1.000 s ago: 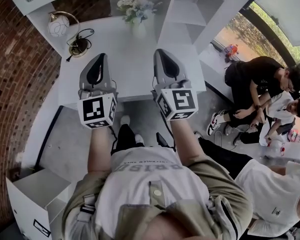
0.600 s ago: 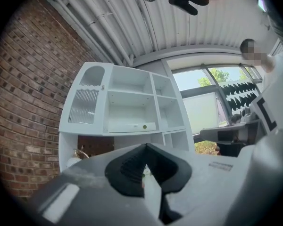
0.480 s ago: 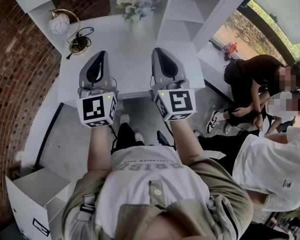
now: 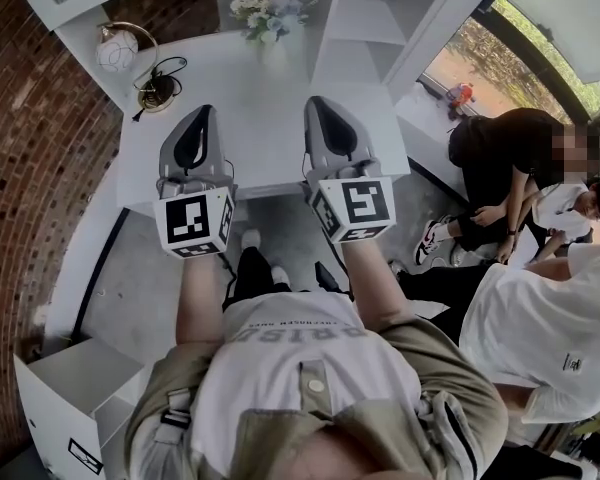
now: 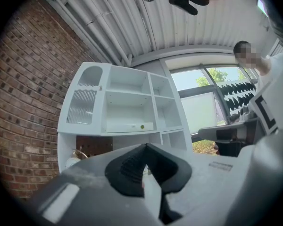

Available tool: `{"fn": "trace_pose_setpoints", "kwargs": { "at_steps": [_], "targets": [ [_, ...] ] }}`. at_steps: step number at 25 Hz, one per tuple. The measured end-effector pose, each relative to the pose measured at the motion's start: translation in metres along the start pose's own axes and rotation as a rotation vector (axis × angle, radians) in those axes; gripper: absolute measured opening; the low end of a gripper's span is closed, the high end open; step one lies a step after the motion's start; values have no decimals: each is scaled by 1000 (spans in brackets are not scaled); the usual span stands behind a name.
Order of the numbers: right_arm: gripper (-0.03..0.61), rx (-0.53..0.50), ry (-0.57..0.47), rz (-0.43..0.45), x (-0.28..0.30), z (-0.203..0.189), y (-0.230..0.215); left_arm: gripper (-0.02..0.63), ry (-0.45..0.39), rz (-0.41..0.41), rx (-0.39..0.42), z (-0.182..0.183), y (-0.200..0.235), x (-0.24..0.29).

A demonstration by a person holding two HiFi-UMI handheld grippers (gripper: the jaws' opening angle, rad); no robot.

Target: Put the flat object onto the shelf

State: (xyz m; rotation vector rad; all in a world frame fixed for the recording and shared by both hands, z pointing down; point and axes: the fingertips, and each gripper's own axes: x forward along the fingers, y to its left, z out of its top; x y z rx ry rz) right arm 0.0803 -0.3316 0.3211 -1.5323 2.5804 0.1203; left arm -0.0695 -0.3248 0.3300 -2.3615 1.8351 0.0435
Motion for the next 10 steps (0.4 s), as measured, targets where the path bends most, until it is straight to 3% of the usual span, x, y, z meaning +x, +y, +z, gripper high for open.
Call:
{"fn": "trace_pose_setpoints", "kwargs": {
  "at_steps": [10],
  "targets": [
    [3,-9,-13,4,-5,8,1,8,-2,9,-1,4,5,-3]
  ]
}}
